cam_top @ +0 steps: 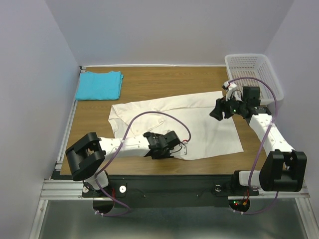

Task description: Fold and stack the t-shirts

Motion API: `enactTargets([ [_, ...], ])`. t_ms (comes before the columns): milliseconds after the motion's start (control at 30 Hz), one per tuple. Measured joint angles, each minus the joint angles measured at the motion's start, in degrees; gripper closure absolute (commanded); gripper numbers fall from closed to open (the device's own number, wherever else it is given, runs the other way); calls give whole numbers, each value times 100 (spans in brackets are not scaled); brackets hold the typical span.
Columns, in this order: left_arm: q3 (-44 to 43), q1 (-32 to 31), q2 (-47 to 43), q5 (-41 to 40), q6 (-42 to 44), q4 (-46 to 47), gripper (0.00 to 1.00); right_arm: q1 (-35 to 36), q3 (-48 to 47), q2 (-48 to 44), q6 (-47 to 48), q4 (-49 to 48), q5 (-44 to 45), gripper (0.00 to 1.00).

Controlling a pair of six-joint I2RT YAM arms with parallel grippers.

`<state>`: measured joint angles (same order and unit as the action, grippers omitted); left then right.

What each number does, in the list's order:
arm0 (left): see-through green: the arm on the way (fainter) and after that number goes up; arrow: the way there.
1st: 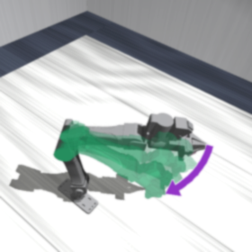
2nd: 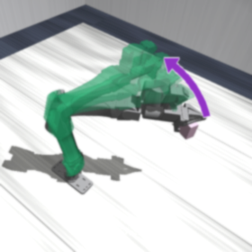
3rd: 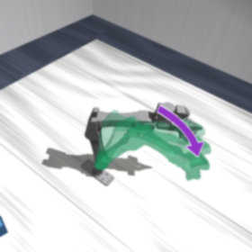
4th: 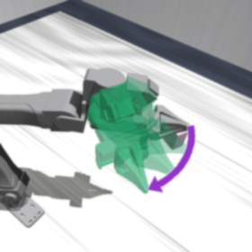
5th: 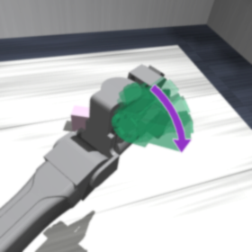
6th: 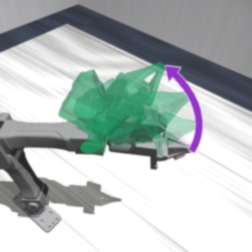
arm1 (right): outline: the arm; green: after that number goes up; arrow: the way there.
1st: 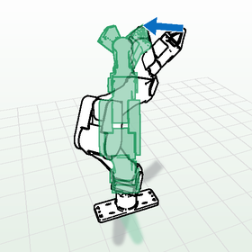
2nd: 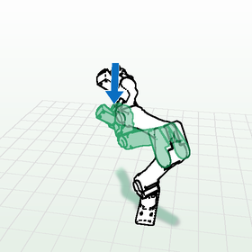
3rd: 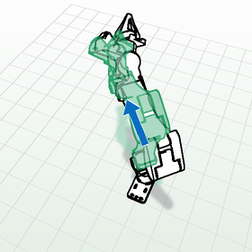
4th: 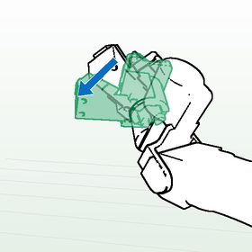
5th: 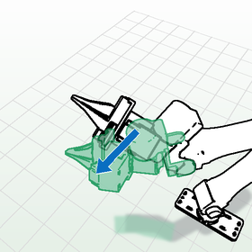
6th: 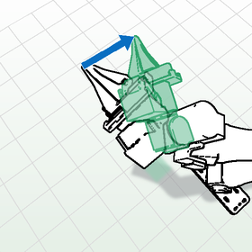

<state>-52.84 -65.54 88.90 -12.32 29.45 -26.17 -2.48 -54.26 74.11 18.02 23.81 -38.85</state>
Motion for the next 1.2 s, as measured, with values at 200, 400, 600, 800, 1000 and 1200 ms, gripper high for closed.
enactTargets([
  [200,0,2,24,-17,48,111,62,-55,0,0,0,0,-15,33],
  [400,31,2,31,-15,55,160,57,-83,0,2,0,0,-61,33],
  [600,39,2,31,-11,35,151,53,-142,0,2,0,0,-83,33],
  [800,127,2,48,-24,37,177,53,-197,0,15,-4,0,-155,33],
  [1000,127,31,315,-72,33,219,60,-245,0,15,-11,0,-203,33],
  [1200,116,83,319,-109,7,216,69,-249,0,15,-20,0,-223,33],
])
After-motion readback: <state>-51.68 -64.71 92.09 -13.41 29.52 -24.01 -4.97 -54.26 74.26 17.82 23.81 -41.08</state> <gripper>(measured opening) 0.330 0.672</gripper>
